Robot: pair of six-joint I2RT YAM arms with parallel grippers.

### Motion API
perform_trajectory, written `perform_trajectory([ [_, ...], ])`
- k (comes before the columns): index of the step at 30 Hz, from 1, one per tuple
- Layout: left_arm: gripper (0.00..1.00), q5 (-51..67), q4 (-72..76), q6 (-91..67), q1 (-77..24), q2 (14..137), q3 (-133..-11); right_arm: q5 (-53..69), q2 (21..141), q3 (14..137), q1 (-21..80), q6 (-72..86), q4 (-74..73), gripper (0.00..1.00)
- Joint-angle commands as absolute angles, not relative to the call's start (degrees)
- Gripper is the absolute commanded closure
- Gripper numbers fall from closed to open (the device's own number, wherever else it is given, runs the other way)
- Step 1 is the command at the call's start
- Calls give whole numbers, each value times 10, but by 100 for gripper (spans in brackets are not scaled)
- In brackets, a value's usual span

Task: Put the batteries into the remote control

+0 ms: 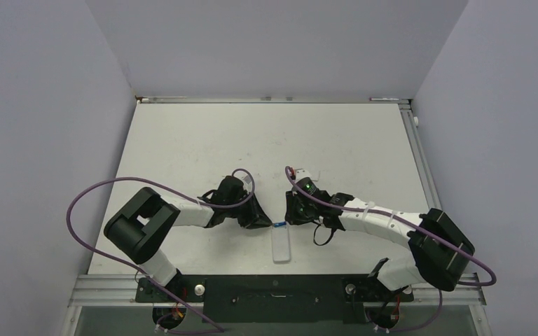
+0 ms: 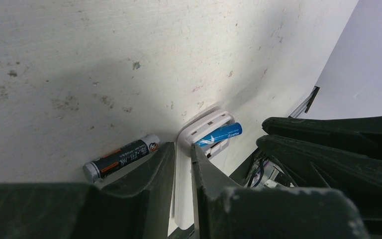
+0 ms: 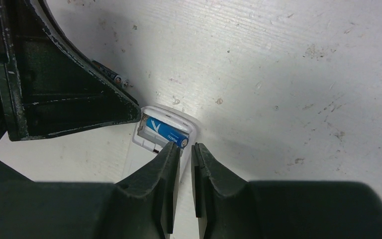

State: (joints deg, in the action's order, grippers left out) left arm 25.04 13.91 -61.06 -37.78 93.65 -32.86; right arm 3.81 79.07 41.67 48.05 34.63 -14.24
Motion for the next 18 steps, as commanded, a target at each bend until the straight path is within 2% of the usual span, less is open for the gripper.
perform_trajectory([
  [1,86,250,161,-605,-380,947,-345,47,798,413,476,360,-109,83],
  [14,88,260,172,-612,-378,947,-341,72,831,418,474,364,-99,84],
  [18,88,260,173,-613,-379,947,-341,77,840,419,474,364,-96,87],
])
